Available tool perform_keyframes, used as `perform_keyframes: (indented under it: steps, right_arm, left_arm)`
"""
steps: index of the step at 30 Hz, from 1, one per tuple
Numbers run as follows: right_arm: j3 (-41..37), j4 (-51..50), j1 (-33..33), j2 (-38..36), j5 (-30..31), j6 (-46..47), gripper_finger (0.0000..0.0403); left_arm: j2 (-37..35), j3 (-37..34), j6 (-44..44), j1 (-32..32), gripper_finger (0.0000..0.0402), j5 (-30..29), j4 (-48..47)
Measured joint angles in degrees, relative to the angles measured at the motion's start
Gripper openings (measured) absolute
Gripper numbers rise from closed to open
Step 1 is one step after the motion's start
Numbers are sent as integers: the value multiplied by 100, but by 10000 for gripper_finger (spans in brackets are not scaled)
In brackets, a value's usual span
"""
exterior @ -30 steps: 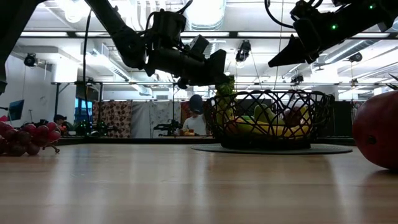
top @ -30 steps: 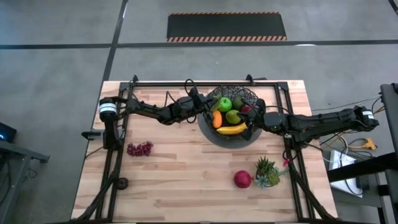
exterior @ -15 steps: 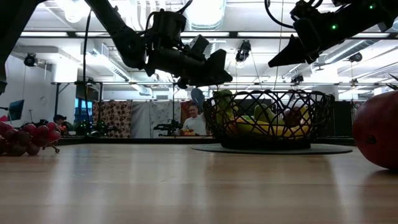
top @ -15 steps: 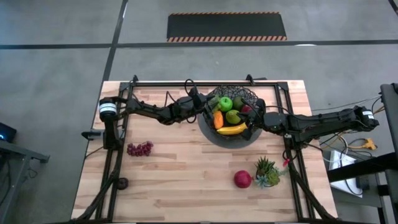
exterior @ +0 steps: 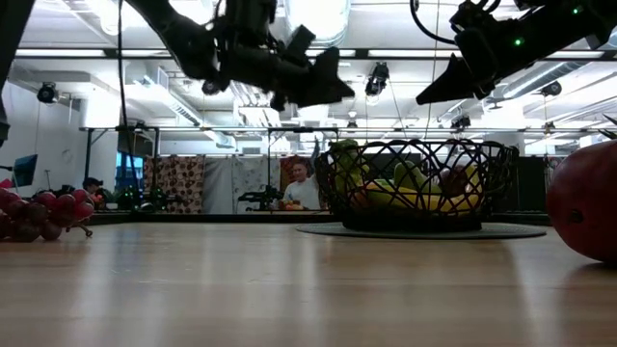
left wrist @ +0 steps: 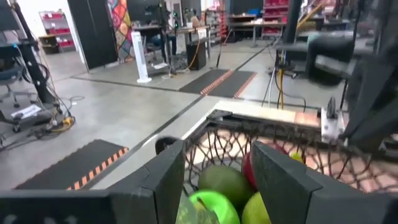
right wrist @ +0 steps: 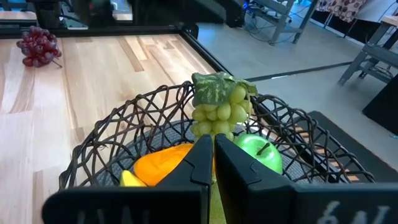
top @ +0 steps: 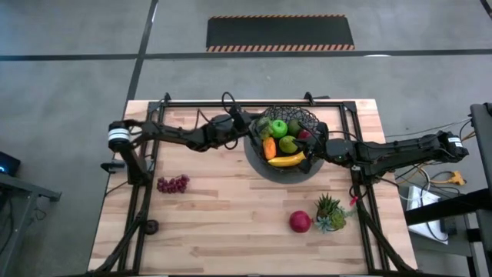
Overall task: Build produce basket
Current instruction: Put the pomegranate into the wire basket
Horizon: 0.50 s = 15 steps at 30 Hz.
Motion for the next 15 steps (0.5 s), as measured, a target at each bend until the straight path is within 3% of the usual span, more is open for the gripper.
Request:
perform_keyframes:
  steps: [9, 15]
  right_arm:
    - [-2, 115, 0, 0, 0, -200, 9]
    - [-2, 423, -2, 0, -103, -328, 9]
  left_arm:
    - [-718, 0, 967, -292, 169, 125, -817]
    - [-1197, -45, 1481, -630, 169, 626, -1447]
